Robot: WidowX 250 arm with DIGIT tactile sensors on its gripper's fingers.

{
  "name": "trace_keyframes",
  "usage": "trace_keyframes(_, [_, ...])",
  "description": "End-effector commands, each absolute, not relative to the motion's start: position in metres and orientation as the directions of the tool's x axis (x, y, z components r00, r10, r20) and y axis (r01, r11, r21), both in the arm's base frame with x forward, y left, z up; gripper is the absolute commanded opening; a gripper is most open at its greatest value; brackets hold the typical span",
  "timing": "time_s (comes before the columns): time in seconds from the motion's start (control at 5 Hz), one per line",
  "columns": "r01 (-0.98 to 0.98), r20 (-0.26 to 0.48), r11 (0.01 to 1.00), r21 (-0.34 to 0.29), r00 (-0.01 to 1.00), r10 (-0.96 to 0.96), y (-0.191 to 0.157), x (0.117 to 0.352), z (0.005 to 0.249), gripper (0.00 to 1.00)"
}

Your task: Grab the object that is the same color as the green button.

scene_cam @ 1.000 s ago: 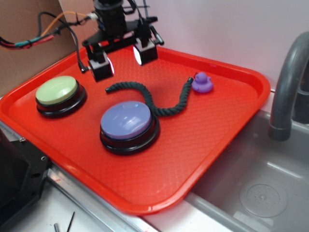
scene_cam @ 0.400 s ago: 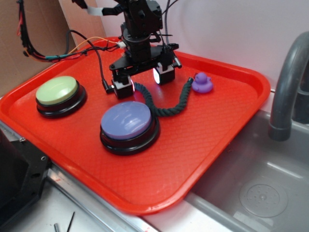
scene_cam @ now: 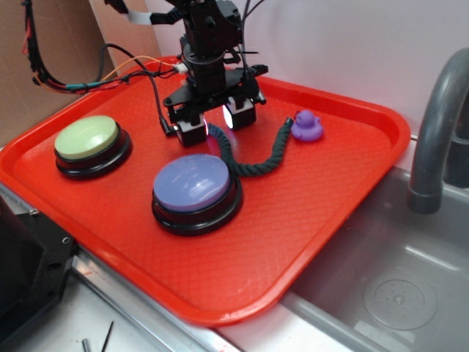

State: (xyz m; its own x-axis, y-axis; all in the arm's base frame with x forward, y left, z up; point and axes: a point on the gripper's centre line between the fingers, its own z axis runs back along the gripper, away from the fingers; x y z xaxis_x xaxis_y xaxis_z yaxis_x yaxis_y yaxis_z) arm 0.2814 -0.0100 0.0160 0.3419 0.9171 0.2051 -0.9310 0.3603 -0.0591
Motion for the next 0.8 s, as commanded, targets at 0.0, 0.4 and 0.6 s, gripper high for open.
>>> trace_keyframes(0.0, [-0.906, 0.194, 0.404, -0.122, 0.378, 0.905, 0.009, 0.283, 0.042, 0.0])
trace_keyframes(0.4, [-0.705, 0.14, 0.701, -0.108, 0.687, 0.713, 0.01, 0.286, 0.112, 0.0])
trace_keyframes(0.6, [-0.574, 0.13, 0.812, -0.108, 0.801, 0.584, 0.011, 0.282, 0.157, 0.0])
